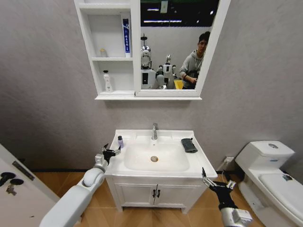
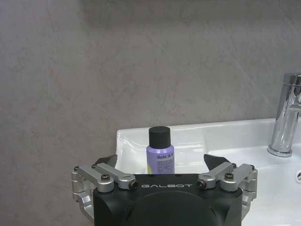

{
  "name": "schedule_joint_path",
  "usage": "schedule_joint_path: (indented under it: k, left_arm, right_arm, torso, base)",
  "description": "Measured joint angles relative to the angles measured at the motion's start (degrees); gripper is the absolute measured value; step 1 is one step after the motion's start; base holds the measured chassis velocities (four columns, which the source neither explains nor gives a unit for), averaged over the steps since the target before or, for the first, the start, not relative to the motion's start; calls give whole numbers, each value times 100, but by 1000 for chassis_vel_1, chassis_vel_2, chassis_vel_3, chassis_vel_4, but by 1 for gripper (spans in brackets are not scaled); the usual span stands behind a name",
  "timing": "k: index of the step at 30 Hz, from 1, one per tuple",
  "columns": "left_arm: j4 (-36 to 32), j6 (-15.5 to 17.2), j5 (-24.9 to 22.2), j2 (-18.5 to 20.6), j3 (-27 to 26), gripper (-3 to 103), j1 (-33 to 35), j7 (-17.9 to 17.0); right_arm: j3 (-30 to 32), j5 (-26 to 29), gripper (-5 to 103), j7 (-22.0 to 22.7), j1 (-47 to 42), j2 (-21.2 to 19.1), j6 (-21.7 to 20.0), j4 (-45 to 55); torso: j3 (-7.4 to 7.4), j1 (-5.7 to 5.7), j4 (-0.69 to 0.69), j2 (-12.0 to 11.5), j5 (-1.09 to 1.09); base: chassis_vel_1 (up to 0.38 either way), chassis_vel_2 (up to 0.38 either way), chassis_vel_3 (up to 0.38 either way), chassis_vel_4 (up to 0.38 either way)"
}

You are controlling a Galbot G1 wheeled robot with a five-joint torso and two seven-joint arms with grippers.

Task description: Move facial cleanser and shampoo from washbasin to cabinet, then wipe washbasin with towel.

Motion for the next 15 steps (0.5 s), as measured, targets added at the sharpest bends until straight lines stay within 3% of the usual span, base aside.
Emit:
schedule_joint_path:
  k: [15]
  left_arm:
    - [1010, -210, 271, -623, 326, 99, -827, -246]
  right_arm:
    - [55, 69, 100, 20, 12, -81, -9, -82]
  torso:
    - [0, 0, -1, 0, 0]
  base:
    - [0, 0, 0, 0]
